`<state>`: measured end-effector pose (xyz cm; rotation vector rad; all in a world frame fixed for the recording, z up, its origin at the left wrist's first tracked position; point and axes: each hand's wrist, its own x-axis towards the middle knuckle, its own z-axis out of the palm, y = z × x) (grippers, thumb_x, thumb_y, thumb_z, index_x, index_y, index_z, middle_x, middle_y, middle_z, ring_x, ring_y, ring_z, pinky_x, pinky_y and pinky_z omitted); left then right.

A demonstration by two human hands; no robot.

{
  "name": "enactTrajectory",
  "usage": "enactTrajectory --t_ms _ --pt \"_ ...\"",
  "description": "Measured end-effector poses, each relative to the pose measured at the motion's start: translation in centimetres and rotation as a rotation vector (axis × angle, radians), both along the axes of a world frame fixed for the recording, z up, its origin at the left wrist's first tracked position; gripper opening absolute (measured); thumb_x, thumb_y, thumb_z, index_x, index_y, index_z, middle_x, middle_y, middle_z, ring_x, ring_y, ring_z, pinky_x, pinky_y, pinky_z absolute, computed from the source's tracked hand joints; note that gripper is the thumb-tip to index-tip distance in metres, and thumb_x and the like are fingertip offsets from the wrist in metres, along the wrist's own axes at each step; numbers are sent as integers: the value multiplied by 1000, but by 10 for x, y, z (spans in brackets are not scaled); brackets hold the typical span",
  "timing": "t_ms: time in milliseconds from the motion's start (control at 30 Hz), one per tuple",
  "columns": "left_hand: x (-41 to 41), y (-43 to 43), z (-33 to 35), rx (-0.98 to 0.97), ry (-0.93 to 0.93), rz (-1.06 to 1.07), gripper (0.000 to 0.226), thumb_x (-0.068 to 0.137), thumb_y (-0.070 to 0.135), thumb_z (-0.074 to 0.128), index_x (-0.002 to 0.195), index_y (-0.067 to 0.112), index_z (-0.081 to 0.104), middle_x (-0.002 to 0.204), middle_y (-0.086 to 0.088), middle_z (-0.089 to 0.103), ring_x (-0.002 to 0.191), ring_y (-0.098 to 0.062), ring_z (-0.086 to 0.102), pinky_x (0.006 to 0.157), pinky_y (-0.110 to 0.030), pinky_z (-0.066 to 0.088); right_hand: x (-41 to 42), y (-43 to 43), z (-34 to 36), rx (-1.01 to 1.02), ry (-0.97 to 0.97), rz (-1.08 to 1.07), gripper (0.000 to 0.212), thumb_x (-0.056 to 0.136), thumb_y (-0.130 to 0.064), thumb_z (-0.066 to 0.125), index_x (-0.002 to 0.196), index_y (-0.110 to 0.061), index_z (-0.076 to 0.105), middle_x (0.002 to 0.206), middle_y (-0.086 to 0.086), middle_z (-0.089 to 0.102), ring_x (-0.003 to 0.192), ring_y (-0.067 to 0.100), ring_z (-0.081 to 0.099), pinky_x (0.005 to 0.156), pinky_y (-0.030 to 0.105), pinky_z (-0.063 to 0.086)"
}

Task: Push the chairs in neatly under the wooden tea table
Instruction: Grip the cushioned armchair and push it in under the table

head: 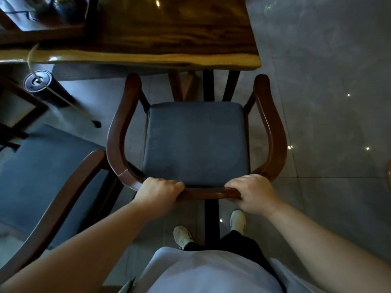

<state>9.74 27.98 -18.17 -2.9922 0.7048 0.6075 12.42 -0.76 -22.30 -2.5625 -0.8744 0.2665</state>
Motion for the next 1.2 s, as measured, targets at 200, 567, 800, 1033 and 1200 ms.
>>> enactTrajectory --t_ms 200,567,800,1033,1200 --pt "14 11 5 13 -7 11 26 93 50 45 105 29 54 103 8 66 92 -17 64 64 -30 41 19 8 4 -84 8 112 26 79 -43 70 101 -31 66 91 -12 73 80 14 69 60 34 55" --pt "4 -5 1 -26 -47 46 32 93 53 43 106 26 55 102 6 65 92 -19 63 67 -31 44 16 -5 14 -131 8 119 24 79 -40 70 100 -31 66 88 -11 73 75 12 69 58 29 54" --pt "-1 -3 0 -106 -28 88 32 88 50 50 105 23 52 104 5 64 96 -21 61 73 -34 46 15 4 36 -251 181 76 35 84 -45 65 116 -32 60 109 -12 68 98 12 64 79 33 53" --pt "-27 44 17 -266 -249 127 62 81 69 43 113 19 62 104 2 70 97 -21 65 79 -37 55 17 58 77 -246 132 183 73 84 -69 54 140 -23 46 139 -5 54 128 12 48 102 33 40" --pt "-53 102 27 -216 -287 350 48 85 59 47 111 22 63 108 3 69 102 -21 63 83 -38 52 23 134 86 -171 38 319 62 87 -61 56 135 -21 52 135 -3 58 124 15 52 100 35 43"
